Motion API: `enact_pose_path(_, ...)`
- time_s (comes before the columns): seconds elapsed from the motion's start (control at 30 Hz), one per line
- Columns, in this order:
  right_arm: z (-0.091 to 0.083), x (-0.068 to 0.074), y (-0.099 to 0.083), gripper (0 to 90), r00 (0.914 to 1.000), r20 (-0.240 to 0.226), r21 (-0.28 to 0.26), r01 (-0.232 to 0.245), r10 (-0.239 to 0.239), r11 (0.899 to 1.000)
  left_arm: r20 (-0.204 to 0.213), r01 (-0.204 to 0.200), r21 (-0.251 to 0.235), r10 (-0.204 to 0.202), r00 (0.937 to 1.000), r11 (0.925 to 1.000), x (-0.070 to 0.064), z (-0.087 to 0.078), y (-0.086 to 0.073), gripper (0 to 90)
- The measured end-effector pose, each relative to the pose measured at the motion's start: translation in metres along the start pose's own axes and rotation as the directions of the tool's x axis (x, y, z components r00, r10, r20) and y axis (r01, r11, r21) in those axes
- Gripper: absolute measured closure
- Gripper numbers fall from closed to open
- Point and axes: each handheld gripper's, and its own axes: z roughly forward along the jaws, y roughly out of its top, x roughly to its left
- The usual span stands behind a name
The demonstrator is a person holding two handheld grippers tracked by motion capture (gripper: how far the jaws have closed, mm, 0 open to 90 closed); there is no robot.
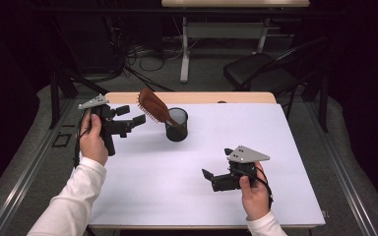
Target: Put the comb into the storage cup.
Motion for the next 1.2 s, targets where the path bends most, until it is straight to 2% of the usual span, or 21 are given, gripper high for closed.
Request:
enact_pose_path(0.1,0.000,-0.001,0.000,0.6,1.0000,0.000,-0.001,0.003,-0.003,1.000,0.044,-0.025,0.008,0.025,0.9987,0.9996,-0.005,-0.005,-0.002,5.7)
enact_pose_path(0.23,-0.001,-0.001,0.001,0.7,1.0000,0.001,-0.004,-0.002,0.002,1.000,0.073,-0.056,0.009,0.056,0.9957,0.9984,-0.012,-0.013,-0.004,5.6)
enact_pose_path(0.43,-0.001,-0.001,0.001,0.7,1.0000,-0.001,-0.002,-0.002,0.002,1.000,0.091,-0.100,0.022,0.098,0.9911,0.9947,-0.023,-0.024,-0.008,5.6)
enact_pose_path(0.57,-0.002,-0.001,0.001,0.6,1.0000,0.001,-0.003,-0.005,0.005,1.000,0.106,-0.135,0.032,0.131,0.9857,0.9903,-0.031,-0.030,-0.011,5.6)
enact_pose_path(0.77,-0.005,-0.003,0.003,0.6,1.0000,0.004,-0.011,0.002,-0.001,1.000,0.133,-0.165,0.035,0.159,0.9783,0.9857,-0.042,-0.040,-0.021,5.5)
enact_pose_path(0.93,-0.006,-0.004,0.003,0.6,1.0000,0.009,-0.011,-0.002,0.002,1.000,0.155,-0.169,0.021,0.164,0.9744,0.9854,-0.049,-0.048,-0.032,2.6)
enact_pose_path(1.1,-0.004,-0.002,0.002,0.6,1.0000,0.008,0.005,0.002,-0.002,1.000,0.166,-0.150,0.004,0.147,0.9751,0.9887,-0.052,-0.053,-0.047,0.4)
enact_pose_path(1.2,-0.005,-0.001,0.001,0.5,1.0000,0.008,0.007,0.002,-0.002,1.000,0.161,-0.153,0.017,0.148,0.9758,0.9881,-0.051,-0.055,-0.055,0.4)
